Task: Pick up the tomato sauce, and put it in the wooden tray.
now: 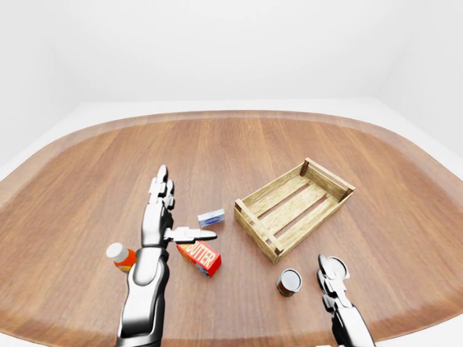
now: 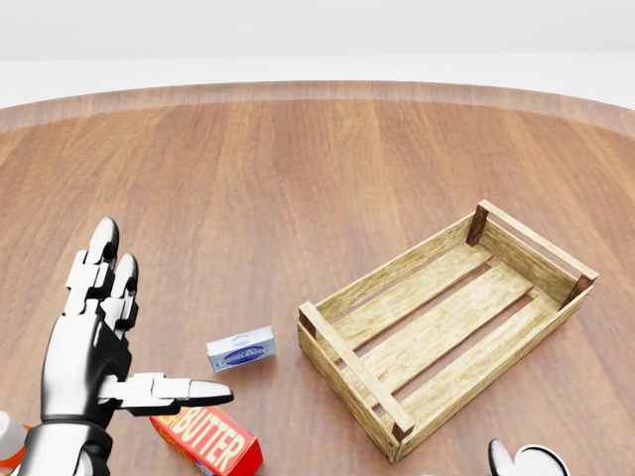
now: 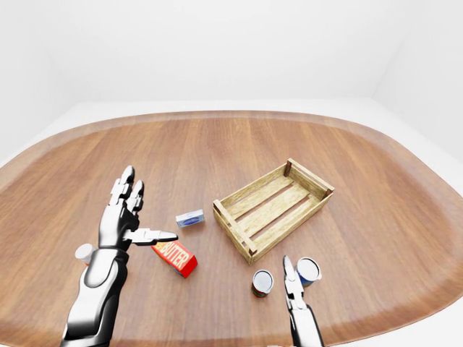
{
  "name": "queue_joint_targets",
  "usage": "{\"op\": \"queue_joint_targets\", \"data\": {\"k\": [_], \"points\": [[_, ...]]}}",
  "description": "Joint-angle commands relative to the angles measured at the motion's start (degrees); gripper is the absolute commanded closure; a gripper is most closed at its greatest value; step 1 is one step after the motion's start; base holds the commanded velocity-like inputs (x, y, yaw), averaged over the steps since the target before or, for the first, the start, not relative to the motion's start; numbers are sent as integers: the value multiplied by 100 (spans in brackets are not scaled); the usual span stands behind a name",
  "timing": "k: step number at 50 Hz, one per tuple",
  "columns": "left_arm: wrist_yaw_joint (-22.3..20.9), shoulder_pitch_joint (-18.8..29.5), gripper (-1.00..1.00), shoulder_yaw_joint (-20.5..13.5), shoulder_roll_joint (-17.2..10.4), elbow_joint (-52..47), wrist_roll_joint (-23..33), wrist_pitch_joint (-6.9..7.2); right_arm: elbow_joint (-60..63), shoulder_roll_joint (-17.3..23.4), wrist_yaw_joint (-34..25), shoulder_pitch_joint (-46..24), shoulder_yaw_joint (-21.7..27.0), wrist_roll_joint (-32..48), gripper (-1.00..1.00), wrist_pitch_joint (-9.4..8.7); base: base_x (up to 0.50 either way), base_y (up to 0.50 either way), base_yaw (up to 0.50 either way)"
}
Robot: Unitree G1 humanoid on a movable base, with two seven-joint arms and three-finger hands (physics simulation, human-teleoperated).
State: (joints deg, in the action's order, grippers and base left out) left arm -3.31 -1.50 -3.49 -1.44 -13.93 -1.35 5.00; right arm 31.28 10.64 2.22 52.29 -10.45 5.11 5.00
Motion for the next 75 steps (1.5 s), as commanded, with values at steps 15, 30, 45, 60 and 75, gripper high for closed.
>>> {"op": "queue_joint_targets", "data": {"k": [15, 30, 45, 60, 75], "points": [[1, -29, -100, 44, 12, 55, 31, 0, -1044, -80, 21, -320, 87, -95, -100, 0, 0, 0, 0], [5, -44, -100, 68, 22, 91, 55, 0, -1761, -421, -208, -884, 378, -18, -100, 0, 0, 0, 0], [1, -40, -100, 77, 23, 158, 68, 0, -1843, -608, -269, -1218, 415, 184, -100, 0, 0, 0, 0], [3, -51, -100, 94, 27, 143, 75, 0, -1909, -593, -200, -1395, 373, 223, -100, 0, 0, 0, 0], [6, -64, -100, 106, 33, 161, 86, 0, -2553, -676, -137, -1854, 495, 301, -100, 0, 0, 0, 0]]}}
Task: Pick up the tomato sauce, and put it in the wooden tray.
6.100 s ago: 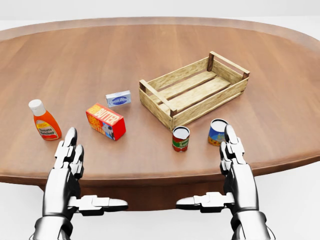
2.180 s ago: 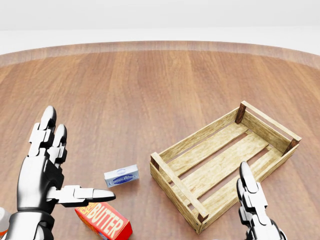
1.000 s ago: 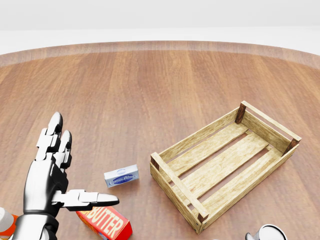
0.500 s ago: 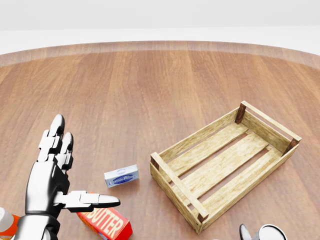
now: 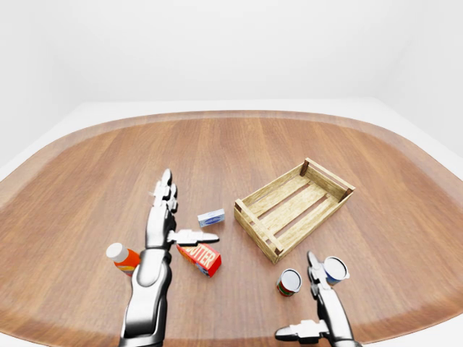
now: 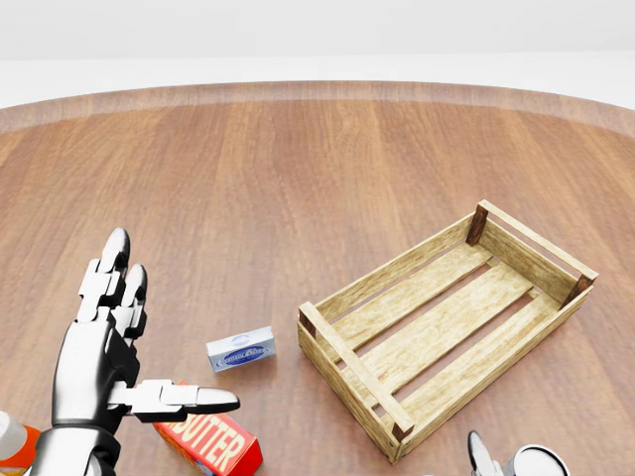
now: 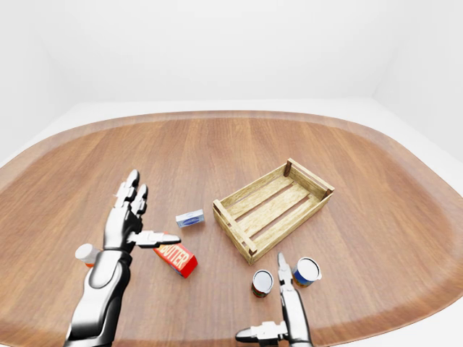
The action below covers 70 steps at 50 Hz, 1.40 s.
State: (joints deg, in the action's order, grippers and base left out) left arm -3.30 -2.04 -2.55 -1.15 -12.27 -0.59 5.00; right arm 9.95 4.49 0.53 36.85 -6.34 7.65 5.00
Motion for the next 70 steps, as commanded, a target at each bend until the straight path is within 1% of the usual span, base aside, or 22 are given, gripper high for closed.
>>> {"op": "queue_joint_targets", "data": {"k": [1, 9, 15, 23, 30, 39, 66, 67, 68, 69, 70], "points": [[3, -8, -100, 12, 5, -6, 6, 0, -465, -73, 30, -341, 97, 55, -100, 0, 0, 0, 0], [1, -17, -100, 17, 6, 8, 12, 0, -823, -162, 2, -695, 246, 100, -100, 0, 0, 0, 0], [1, -37, -100, 33, 10, 10, 22, 0, -819, -227, -35, -848, 317, 140, -100, 0, 0, 0, 0], [-1, -29, -100, 33, 8, 29, 30, 0, -1315, -275, 28, -1083, 366, 238, -100, 0, 0, 0, 0], [-1, -33, -100, 37, 12, 24, 32, 0, -1402, -286, 36, -1187, 394, 266, -100, 0, 0, 0, 0], [-2, -29, -100, 46, 15, 71, 42, 0, -2026, -299, 119, -1450, 469, 338, -100, 0, 0, 0, 0], [-3, -63, -100, 70, 23, 72, 51, 0, -2622, -302, 165, -1733, 592, 371, -100, 0, 0, 0, 0], [-5, -57, -100, 67, 21, 98, 51, 0, -2610, -302, 104, -1727, 591, 306, -11, 0, 0, 0, 0], [-5, -56, -100, 67, 20, 100, 51, 0, -2609, -302, 99, -1727, 592, 302, 13, 0, 0, 0, 0], [-6, -53, -100, 64, 19, 119, 49, 0, -2573, -305, 95, -1711, 594, 300, 13, 0, 0, 0, 0], [-6, -53, -100, 67, 21, 124, 49, 0, -2562, -305, 77, -1706, 595, 284, 82, 0, 0, 0, 0]]}}
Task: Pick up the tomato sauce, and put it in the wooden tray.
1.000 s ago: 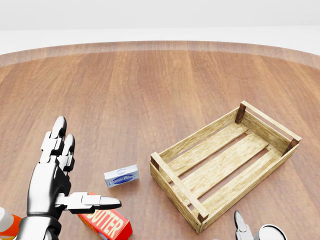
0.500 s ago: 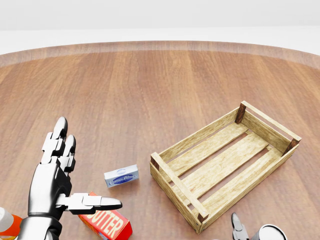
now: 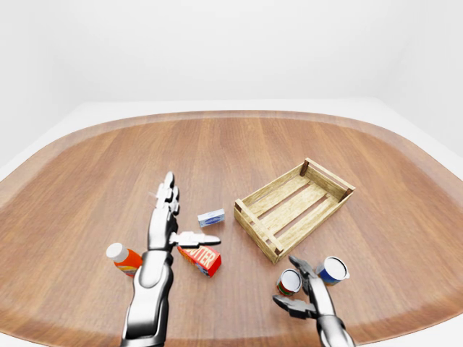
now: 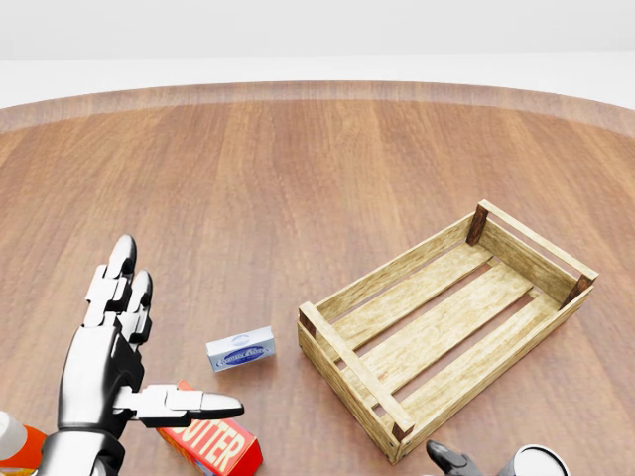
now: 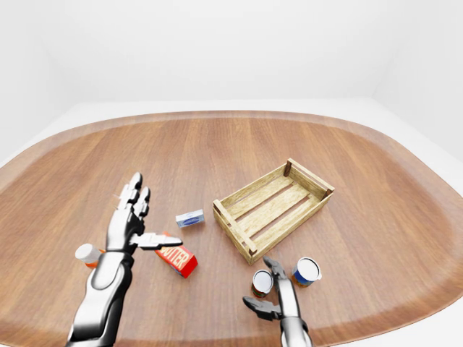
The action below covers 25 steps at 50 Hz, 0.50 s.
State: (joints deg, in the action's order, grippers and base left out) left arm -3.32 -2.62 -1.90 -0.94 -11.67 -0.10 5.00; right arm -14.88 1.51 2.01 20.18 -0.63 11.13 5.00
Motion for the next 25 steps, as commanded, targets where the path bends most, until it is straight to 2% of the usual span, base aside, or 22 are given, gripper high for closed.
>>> {"op": "queue_joint_targets", "data": {"k": [1, 9, 25], "points": [[0, 5, -100, 5, 2, 59, 5, 0, -61, -8, -101, -29, 22, -92, 100, 0, 0, 0, 0], [2, -2, -100, 9, 3, 49, 6, 0, -28, -12, -120, -9, 25, -101, 100, 0, 0, 0, 0], [-1, 2, -100, -4, -4, 12, 7, 0, 1034, -40, -327, 413, -55, -248, 100, 0, 0, 0, 0]]}}
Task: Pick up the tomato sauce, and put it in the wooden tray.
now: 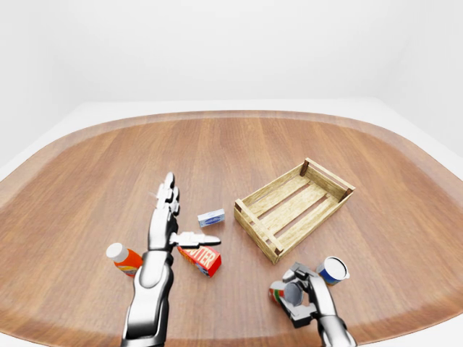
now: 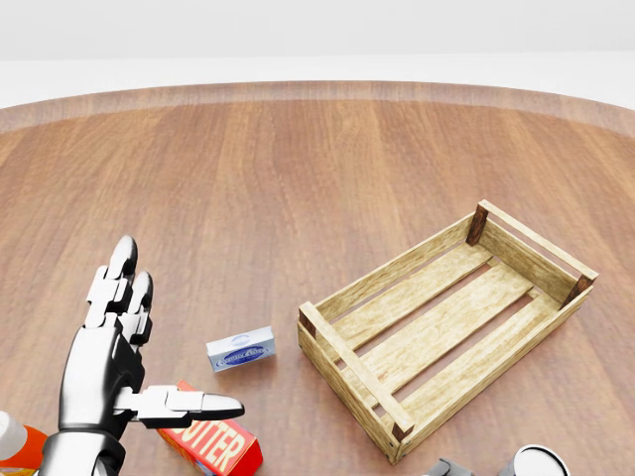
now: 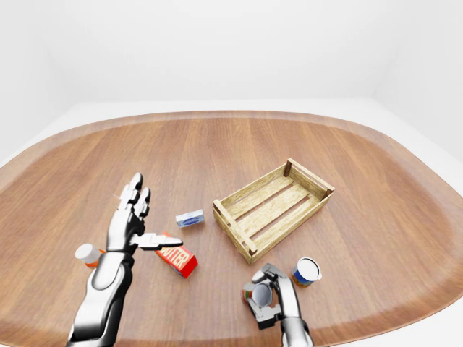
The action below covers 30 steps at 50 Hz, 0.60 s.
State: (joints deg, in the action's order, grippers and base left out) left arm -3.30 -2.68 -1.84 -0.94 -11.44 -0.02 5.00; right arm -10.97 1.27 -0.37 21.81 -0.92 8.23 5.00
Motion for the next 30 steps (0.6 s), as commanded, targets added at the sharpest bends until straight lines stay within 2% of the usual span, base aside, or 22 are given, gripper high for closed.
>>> {"op": "queue_joint_targets", "data": {"k": [1, 5, 16, 17, 19, 21, 23, 24, 25, 26, 30], "points": [[-1, 33, -100, -20, -6, 38, -5, 0, 1005, -22, -147, 414, -62, 15, 100, 0, 0, 0, 0], [3, 26, -100, -18, -6, 26, -3, 0, 1730, -8, -227, 748, -170, -12, 100, 0, 0, 0, 0], [3, 26, -100, -18, -6, 25, -3, 0, 1746, 21, -199, 753, -198, -28, 100, 0, 0, 0, 0], [-1, 27, -100, -35, -10, -29, -24, 0, 3889, 72, -416, 1672, -457, 64, 100, 0, 0, 0, 0], [-3, 32, -100, -45, -14, -46, -33, 0, 4431, 185, -378, 1833, -548, 29, 100, 0, 0, 0, 0], [-5, 43, -100, -53, -15, -9, -36, 0, 4716, 277, -321, 1914, -596, 15, 100, -114, 0, 0, 0], [-5, 43, -100, -53, -16, -6, -36, 0, 4728, 299, -300, 1914, -608, 7, 100, -124, 0, 0, 0], [-3, 47, -100, -55, -15, -21, -40, 0, 5351, 340, -347, 2056, -579, -30, 100, -497, 0, 0, 0], [-2, 47, -100, -55, -15, -22, -41, 0, 5402, 347, -347, 2058, -579, -34, 100, -540, 0, 0, 0], [-3, 48, -100, -53, -15, 6, -37, 0, 5656, 361, -366, 2117, -567, -25, 100, -678, 0, 0, 0], [1, 57, -100, -52, -15, 74, -31, 0, 6065, 358, -445, 2241, -525, 35, 100, -907, 0, 0, 0]]}}
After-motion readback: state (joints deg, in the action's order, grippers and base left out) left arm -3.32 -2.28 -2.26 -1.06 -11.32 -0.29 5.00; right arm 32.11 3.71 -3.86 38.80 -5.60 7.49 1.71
